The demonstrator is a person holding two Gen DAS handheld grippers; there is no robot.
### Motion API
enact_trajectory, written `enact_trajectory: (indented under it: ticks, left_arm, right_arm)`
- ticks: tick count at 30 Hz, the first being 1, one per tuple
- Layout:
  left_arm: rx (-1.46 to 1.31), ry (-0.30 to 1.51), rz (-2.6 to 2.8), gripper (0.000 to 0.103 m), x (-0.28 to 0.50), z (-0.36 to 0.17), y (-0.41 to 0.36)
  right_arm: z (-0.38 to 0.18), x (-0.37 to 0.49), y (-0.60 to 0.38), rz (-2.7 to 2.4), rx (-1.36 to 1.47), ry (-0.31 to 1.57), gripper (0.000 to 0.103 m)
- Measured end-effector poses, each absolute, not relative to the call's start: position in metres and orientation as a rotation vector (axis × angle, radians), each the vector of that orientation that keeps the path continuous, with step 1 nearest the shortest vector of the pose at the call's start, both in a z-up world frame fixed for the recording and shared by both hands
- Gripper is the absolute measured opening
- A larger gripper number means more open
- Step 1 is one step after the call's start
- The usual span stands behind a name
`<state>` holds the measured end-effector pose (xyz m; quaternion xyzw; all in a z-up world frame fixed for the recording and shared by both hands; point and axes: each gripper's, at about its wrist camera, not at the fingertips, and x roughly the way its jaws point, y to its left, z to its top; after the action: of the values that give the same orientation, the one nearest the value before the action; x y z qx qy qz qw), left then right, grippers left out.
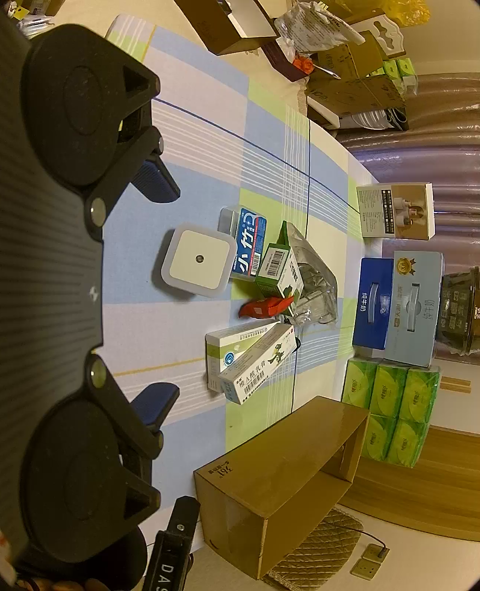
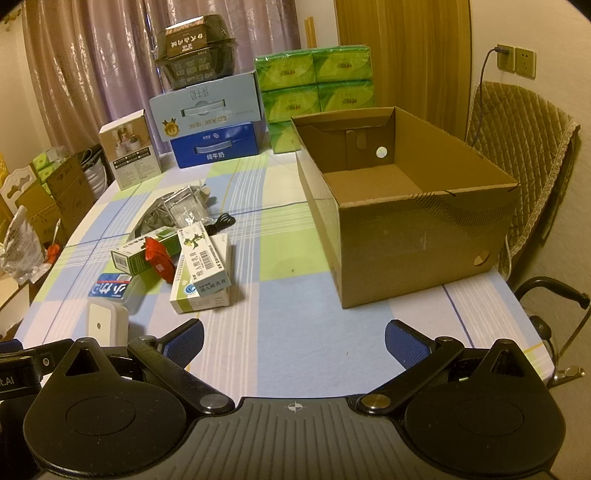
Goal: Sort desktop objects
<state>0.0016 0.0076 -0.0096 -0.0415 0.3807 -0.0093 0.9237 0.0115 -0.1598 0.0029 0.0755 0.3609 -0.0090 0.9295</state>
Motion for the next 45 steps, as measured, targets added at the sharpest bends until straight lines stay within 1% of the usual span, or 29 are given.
enact_trajectory:
  ticks: [45]
  left_arm:
    - [-0.113,0.806,-0.024,0.102,0.0027,-0.0084,0.0102]
  right_arm:
    - [0.0009,0.0140,-0.1535,-0.017,0.141,0.744,0.101]
